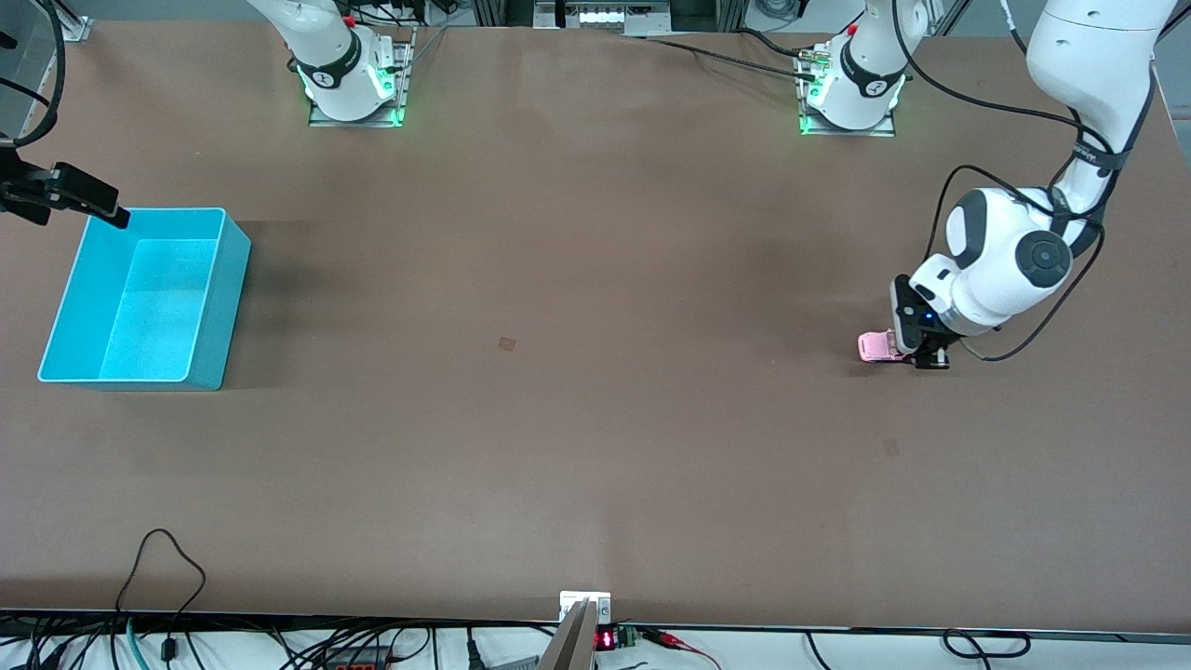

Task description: Wind and store pink jeep toy

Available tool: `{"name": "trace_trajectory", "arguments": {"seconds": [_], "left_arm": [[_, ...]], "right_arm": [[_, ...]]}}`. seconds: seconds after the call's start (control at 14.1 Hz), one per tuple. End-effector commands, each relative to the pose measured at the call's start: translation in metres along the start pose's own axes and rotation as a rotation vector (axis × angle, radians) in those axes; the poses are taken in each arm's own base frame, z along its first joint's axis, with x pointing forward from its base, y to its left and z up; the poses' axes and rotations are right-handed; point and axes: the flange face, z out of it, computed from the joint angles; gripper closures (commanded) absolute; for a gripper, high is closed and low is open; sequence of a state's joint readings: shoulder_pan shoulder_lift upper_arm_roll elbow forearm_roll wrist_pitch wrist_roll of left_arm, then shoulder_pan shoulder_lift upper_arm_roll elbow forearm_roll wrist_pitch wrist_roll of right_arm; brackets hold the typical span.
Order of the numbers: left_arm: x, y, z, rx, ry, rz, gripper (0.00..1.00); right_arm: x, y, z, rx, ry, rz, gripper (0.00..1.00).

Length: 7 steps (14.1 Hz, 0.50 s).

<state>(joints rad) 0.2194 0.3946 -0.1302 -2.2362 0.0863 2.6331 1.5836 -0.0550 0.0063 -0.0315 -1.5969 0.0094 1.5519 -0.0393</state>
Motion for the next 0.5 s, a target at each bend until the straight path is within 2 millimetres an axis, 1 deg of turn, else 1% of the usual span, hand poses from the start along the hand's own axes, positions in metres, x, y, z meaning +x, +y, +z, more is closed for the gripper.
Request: {"name": "trace_trajectory", "arguments": {"seconds": [0.0,0.14,0.21,0.43], "left_arm": [[-0.026,0.001,0.043,-0.058,-0.006,0.028,0.63],[-0.038,0.003,0.047,-0.064,-0.005,0.003,0.64],[-0.048,0.001,0.048,-0.061,-0.005,-0.013,0.63],[-0.057,0.001,0.049,-0.059,-0.006,-0.025,0.63]], "right_arm": [[0.000,0.002,-0.003,-0.003,-0.002,0.002,0.00],[0.000,0.002,-0.002,-0.003,-0.004,0.002,0.00],[0.000,0.002,-0.002,-0.003,-0.004,0.002,0.00],[0.000,0.003,-0.002,-0.003,-0.004,0.003,0.00]]}}
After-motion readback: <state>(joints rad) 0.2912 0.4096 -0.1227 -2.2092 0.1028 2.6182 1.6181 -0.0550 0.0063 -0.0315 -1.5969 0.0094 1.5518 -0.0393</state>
